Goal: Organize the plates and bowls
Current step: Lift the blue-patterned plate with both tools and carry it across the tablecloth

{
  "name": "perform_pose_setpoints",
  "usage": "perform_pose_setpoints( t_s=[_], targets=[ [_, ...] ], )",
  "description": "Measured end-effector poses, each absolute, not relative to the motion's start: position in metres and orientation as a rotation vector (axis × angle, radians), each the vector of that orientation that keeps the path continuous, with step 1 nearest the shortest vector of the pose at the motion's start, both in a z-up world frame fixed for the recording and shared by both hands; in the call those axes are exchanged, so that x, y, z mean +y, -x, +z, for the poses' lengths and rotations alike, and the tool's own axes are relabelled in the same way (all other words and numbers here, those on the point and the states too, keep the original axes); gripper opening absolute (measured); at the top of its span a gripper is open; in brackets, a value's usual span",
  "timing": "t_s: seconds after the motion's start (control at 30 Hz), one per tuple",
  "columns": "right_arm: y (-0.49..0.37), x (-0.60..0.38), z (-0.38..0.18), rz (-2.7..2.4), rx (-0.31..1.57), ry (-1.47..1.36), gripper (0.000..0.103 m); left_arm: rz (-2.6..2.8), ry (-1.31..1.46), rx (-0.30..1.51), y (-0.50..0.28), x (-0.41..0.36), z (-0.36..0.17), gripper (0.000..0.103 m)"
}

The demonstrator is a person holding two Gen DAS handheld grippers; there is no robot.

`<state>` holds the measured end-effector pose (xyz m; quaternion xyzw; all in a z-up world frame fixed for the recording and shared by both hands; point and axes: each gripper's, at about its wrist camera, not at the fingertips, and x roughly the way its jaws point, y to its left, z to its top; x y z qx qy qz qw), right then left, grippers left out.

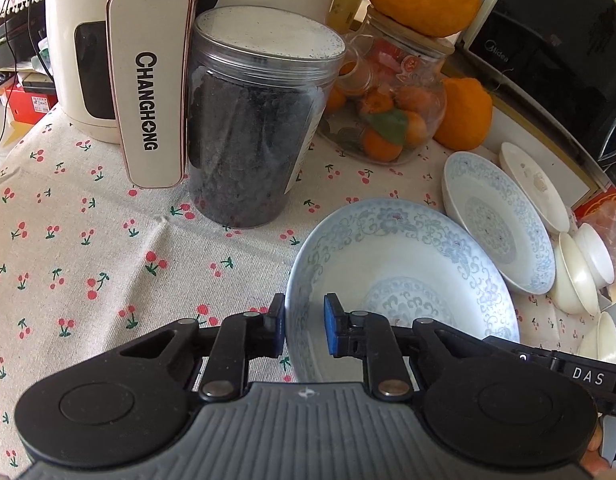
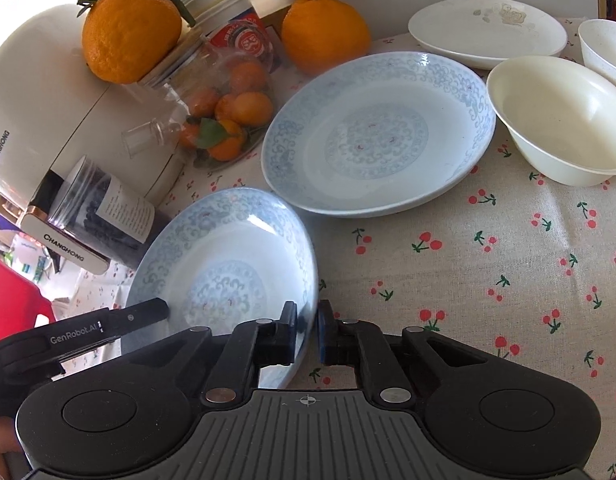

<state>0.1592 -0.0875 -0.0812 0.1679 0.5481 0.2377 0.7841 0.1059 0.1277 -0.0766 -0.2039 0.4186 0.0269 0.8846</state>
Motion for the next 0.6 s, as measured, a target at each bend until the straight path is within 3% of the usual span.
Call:
perform_pose_setpoints(
  t_s=[0.6],
  targets=[
    [-0.116,-0.113,-0.043,0.524,1.219,-0.329,0.012,-0.002,0.462,0.886,-0.05,0.125,-0.051,0.011]
  ],
)
